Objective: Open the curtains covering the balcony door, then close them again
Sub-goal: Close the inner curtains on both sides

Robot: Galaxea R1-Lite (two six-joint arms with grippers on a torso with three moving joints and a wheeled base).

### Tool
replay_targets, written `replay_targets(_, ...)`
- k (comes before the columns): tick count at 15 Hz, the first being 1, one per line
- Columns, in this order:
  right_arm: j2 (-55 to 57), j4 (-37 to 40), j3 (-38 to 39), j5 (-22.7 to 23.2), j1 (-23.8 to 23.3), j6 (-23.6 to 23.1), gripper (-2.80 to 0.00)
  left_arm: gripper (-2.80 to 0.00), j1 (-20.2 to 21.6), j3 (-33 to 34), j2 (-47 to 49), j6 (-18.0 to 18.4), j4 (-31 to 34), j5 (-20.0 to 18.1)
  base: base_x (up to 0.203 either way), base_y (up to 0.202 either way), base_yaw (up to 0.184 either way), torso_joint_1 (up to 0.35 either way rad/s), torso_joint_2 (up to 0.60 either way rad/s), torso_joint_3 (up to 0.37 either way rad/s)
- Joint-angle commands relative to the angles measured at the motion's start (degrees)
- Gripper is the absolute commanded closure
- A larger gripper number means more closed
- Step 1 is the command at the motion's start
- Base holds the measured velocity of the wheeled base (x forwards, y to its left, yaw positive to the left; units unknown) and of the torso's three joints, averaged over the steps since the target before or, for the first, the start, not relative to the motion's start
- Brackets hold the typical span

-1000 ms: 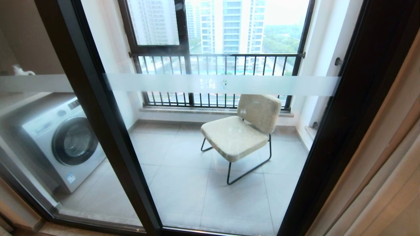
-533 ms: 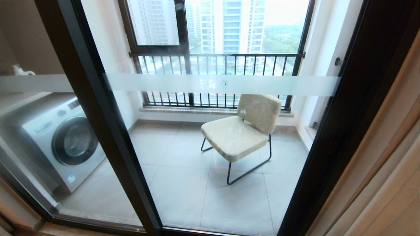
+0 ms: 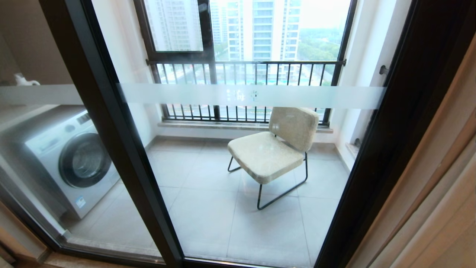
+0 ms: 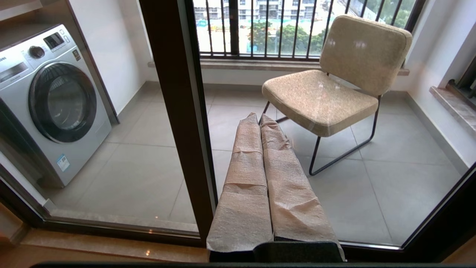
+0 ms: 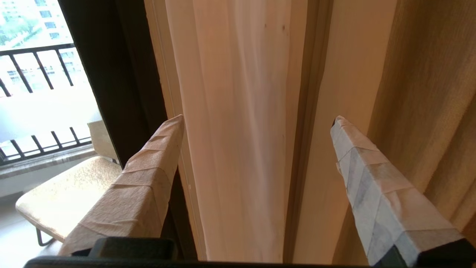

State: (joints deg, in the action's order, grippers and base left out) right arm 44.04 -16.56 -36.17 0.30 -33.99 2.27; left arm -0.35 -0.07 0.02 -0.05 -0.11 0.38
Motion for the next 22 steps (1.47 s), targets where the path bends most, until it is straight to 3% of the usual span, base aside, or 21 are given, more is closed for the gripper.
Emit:
replay_targets(1,4.5,-2.4,-1.4,0.1,-0.1,1.1,-2.80,0.00,0.0,0.0,0.0,0.0,-0.1,0.1,0.000,0.000,0.000,0.000,0.00,0.000)
replay_targets(10,17.6,-17.5,-7.6,2.1,-0.1,3.3,-2.80,0.00,0.0,0.0,0.0,0.0,-0.1,0.0,0.000,0.000,0.000,0.000,0.00,0.000)
replay_targets(22,33.3,-21.1,-21.0,2.2,1.9,8.4,-2.80,0.00,0.0,0.0,0.0,0.0,-0.1,0.0,0.000,0.000,0.000,0.000,0.00,0.000)
